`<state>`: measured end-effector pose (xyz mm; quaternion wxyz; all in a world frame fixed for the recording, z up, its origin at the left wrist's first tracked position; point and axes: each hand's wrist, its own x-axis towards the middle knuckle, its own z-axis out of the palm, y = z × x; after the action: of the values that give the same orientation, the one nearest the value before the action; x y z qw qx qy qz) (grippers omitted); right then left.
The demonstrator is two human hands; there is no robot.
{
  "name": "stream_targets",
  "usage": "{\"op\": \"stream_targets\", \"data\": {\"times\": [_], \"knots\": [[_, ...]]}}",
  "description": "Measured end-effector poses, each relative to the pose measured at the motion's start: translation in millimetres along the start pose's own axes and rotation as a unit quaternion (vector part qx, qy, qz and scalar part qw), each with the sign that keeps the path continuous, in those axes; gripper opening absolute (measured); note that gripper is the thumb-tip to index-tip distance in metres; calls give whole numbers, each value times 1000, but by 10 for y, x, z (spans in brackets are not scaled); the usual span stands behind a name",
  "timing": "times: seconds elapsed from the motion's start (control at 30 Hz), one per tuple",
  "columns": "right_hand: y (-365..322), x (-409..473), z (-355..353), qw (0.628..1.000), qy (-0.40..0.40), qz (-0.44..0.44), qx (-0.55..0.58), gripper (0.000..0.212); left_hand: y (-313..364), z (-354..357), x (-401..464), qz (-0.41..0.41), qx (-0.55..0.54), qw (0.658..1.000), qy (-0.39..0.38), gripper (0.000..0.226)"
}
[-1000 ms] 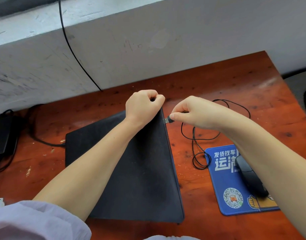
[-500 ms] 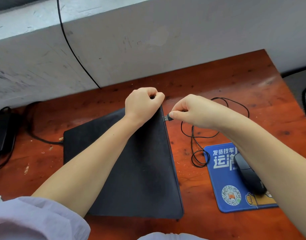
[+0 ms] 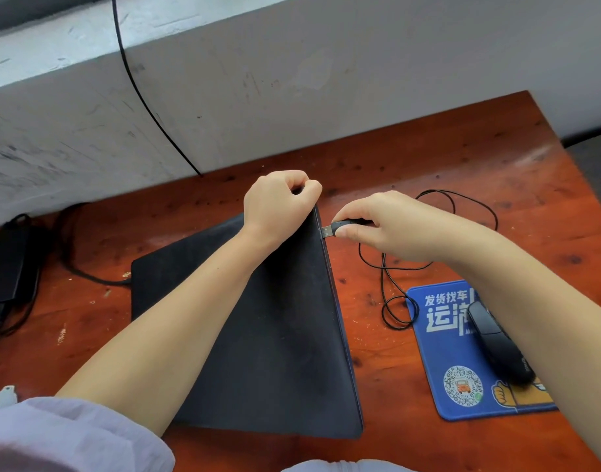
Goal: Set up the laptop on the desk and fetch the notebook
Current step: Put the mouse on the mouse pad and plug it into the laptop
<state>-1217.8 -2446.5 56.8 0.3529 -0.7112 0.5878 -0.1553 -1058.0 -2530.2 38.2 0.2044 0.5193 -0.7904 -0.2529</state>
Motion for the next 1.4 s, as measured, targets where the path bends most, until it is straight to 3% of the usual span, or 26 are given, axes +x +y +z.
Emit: {"op": "stream_targets", "data": {"times": [0.4,0.67,1.07,1.4], "knots": [[-26,-32,-56,996,56,-48,59,4,30,-154,-4,4,-33,999,7,29],[-73,46,-16,999,30,1,44,41,33,-160,-6,-3,-42,999,8,30],[-163,131,-90,995,-17,68,76,38,23,-139,2,-1,-39,999,5,30],[-214,160,-11,998,-22,56,-3,46,22,-61,-9,-7,-16,1000,6,31]]}}
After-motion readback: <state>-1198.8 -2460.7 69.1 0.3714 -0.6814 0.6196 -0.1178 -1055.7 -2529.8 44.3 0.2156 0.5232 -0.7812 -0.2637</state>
